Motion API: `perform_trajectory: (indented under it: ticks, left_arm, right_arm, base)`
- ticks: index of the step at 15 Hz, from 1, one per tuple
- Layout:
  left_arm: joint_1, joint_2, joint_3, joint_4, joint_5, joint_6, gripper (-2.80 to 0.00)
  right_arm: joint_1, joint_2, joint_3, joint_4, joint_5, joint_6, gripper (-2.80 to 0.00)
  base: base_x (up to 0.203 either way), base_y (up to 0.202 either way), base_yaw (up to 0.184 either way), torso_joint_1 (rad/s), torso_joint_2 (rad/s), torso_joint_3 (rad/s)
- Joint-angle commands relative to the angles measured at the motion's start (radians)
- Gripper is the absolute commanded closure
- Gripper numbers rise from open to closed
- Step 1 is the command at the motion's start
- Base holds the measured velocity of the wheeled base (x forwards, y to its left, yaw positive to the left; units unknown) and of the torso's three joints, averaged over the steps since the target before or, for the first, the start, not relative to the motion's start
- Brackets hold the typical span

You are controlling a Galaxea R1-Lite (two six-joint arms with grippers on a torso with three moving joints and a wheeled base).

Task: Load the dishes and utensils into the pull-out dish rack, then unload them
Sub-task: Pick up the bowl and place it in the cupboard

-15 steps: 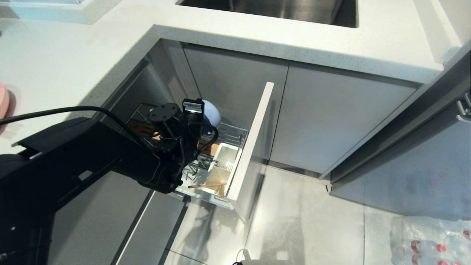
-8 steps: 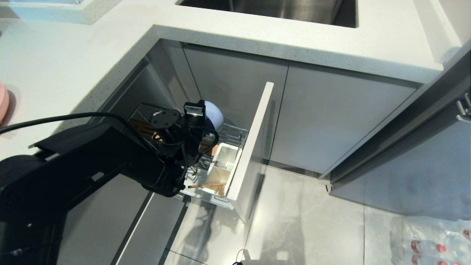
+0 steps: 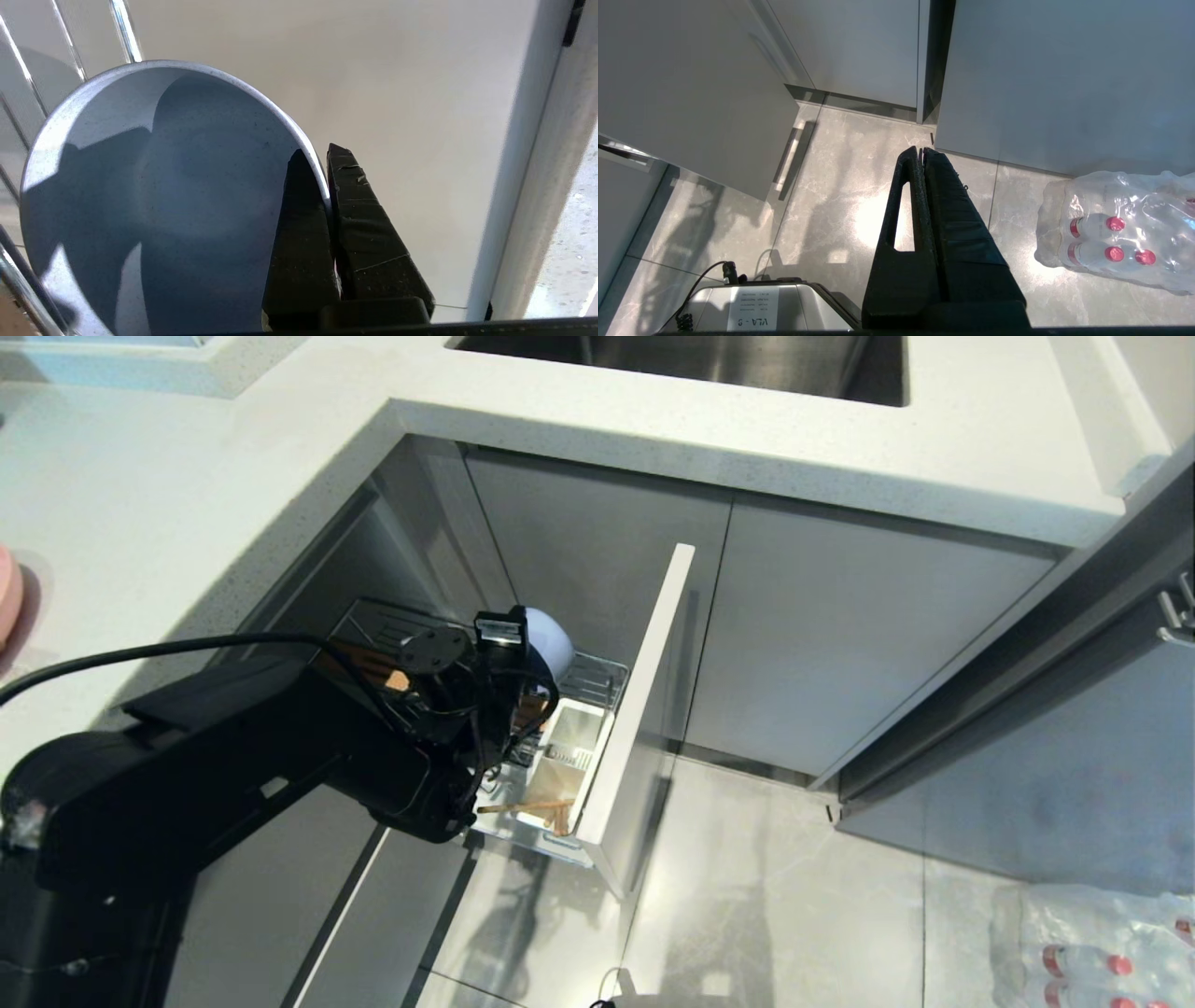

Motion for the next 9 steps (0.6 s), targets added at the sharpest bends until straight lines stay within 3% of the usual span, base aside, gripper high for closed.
perform_trajectory:
  ticks: [1, 9]
  left_arm:
    - [0.000, 0.008, 0.000, -0.007, 0.001, -0.007, 0.00]
    - [0.015, 0.039, -0.003, -0.006, -0.006, -0.022, 0.00]
  right_arm:
    - [0.000, 0.001, 0.000, 0.000, 0.000, 0.001, 0.00]
    - [0.000, 0.000, 0.000, 0.000, 0.000, 0.001, 0.00]
  base:
    - [0.000, 0.000, 0.000, 0.000, 0.00, 0.000]
    - [0.000, 0.000, 0.000, 0.000, 0.00, 0.000]
